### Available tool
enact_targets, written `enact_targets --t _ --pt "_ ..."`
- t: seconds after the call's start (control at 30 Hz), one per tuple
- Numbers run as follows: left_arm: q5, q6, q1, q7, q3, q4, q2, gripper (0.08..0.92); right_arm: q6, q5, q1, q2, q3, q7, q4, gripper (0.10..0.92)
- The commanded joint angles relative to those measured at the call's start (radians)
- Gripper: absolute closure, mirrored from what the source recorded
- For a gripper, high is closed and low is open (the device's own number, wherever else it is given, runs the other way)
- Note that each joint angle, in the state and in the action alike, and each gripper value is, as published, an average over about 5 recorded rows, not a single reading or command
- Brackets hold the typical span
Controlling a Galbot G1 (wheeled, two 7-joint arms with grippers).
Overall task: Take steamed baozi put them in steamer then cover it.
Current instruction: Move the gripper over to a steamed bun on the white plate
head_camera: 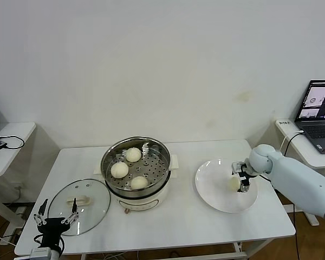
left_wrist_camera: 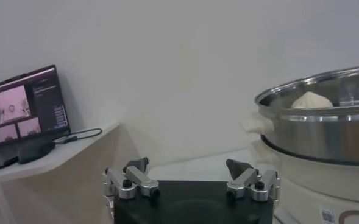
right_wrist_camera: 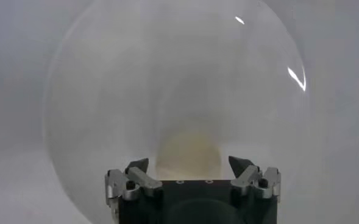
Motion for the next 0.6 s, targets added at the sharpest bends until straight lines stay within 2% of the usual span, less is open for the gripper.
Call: enact_targets --t 0.03,0.43,0.6 --pt "0.000 0.000 0.001 0.000 0.001 -0.002 0.000 0.177 -0.001 -0.016 -0.013 0.010 0.016 -0.008 -0.014 0.277" --pt "-0.001 0.000 0.002 0.000 0.003 -0.002 -0.002 0.177 -0.003 -0.023 -0.016 -0.009 0.021 -0.024 0.002 0.413" --pt "-0.001 0.000 0.004 0.000 0.003 -0.005 -0.002 0.177 -0.007 -0.005 0.000 -0.021 0.017 -0.024 0.021 0.507"
